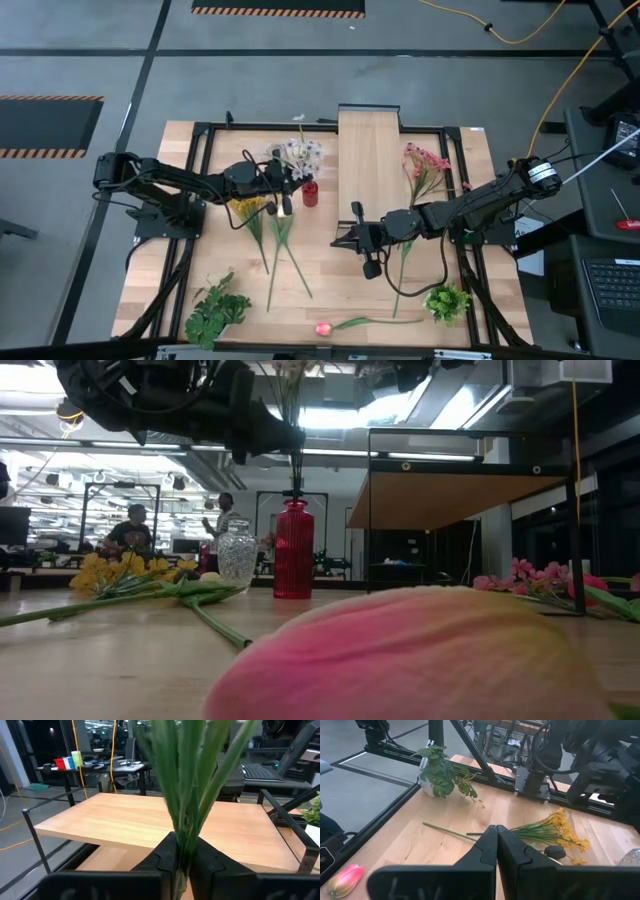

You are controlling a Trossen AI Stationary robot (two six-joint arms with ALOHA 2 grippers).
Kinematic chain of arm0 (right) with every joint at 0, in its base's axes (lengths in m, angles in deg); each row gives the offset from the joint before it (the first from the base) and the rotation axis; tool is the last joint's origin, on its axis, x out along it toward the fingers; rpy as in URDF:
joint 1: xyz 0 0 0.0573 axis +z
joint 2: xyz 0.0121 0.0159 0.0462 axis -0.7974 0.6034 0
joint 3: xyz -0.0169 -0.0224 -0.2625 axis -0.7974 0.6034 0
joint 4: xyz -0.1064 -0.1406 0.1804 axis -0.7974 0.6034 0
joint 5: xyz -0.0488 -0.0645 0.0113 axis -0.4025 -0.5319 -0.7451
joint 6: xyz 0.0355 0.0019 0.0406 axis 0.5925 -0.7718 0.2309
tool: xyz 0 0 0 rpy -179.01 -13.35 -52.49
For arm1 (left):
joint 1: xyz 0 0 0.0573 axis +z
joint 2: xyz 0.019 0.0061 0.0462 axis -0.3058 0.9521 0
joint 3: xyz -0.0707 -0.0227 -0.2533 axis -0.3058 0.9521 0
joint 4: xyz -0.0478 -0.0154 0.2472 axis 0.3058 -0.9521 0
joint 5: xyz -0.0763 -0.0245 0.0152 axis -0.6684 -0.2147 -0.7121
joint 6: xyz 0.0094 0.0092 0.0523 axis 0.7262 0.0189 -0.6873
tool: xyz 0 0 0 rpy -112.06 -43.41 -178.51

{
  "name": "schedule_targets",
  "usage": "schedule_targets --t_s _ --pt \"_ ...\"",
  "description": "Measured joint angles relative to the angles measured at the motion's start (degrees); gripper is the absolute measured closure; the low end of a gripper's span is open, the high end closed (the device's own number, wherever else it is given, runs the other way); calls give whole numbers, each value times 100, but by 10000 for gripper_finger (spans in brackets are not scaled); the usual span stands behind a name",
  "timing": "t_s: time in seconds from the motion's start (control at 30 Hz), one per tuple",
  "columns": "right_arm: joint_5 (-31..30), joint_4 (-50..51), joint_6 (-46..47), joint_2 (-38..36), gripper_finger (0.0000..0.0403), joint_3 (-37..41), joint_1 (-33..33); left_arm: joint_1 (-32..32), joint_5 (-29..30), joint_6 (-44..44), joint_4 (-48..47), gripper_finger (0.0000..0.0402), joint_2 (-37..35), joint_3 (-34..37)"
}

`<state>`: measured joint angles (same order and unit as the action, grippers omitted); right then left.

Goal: Pick and place flowers into a vace then onto a shelf
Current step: Put the white flowers into the red vase, then put the red tulip into the red vase

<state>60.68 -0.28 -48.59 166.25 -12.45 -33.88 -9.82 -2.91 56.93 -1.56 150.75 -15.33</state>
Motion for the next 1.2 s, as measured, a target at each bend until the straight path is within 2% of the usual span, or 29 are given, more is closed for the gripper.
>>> schedule_targets --t_s 0.23,0.4,0.57,0.67,1.0,1.1,1.2 --pt "0 5 131 0 396 0 0 0 10 -57 -151 309 0 -2" --pt "0 94 347 0 395 0 0 0 314 -48 -685 266 -50 -2" --pt "0 118 444 0 395 0 -1 0 310 -17 -735 236 -52 -7" --pt "0 118 452 0 395 0 -2 0 290 -8 -880 225 -135 -11" --pt "0 98 455 0 395 2 -2 -134 232 -291 -2347 213 -924 -33" --pt "2 98 620 0 395 0 -2 -243 404 -472 -2791 213 -1323 -35" --pt "2 176 1108 -20 395 -14 -1 -464 857 -714 -3305 215 -1707 -35"
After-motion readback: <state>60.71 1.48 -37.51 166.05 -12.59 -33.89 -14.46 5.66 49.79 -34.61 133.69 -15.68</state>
